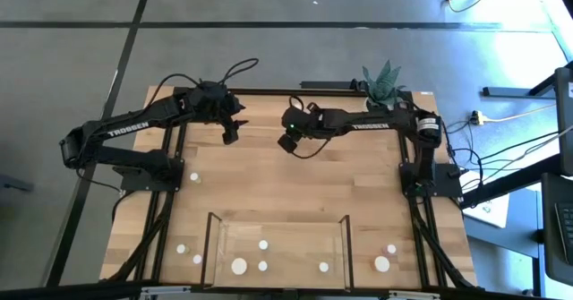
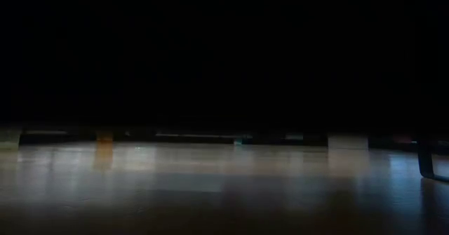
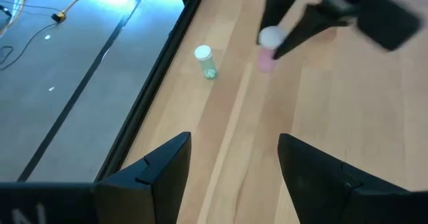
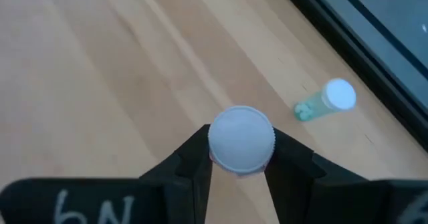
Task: Pick and place medicine bottles onto shelf by color
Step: Put the top middle pink pill bottle on the shelf
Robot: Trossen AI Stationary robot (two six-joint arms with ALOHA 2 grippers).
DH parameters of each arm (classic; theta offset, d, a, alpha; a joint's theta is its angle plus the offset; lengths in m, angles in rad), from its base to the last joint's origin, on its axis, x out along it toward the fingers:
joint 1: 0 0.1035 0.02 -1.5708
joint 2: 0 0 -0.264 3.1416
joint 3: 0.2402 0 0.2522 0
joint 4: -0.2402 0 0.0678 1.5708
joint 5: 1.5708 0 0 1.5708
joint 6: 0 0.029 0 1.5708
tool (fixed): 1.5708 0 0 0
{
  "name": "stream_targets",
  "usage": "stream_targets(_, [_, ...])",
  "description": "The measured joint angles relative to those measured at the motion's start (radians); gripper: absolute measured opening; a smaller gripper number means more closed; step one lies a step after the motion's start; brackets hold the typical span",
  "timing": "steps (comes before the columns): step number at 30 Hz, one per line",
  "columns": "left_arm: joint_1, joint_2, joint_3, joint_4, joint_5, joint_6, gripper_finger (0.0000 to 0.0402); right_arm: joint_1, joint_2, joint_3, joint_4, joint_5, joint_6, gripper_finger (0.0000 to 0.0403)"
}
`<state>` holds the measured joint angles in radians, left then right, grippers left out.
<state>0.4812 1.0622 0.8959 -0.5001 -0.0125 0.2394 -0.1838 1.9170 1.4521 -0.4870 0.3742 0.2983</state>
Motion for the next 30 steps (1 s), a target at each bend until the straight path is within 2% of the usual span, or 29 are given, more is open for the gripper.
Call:
stream_targets(14, [-0.005, 0.000, 0.000, 0.002, 0.000, 0.003, 0.0218, 0.222, -0.129, 0.000, -0.097, -0.001, -0.049, 0.0119])
stream_targets(16, [-0.012, 0.000, 0.000, 0.001, 0.046, 0.004, 0.0218, 0.260, -0.147, 0.000, -0.107, -0.001, -0.048, 0.0119])
stream_targets(20, [-0.055, 0.000, 0.000, 0.001, 0.244, 0.005, 0.0218, 0.341, -0.175, 0.000, -0.131, 0.000, -0.054, 0.0119])
stream_targets(22, [-0.085, 0.000, 0.000, 0.004, 0.302, 0.003, 0.0218, 0.382, -0.187, 0.000, -0.143, 0.000, -0.073, 0.0119])
stream_targets(30, [-0.267, 0.000, 0.000, 0.004, 0.319, -0.089, 0.0218, 0.529, -0.187, 0.000, -0.176, -0.068, -0.119, 0.0119])
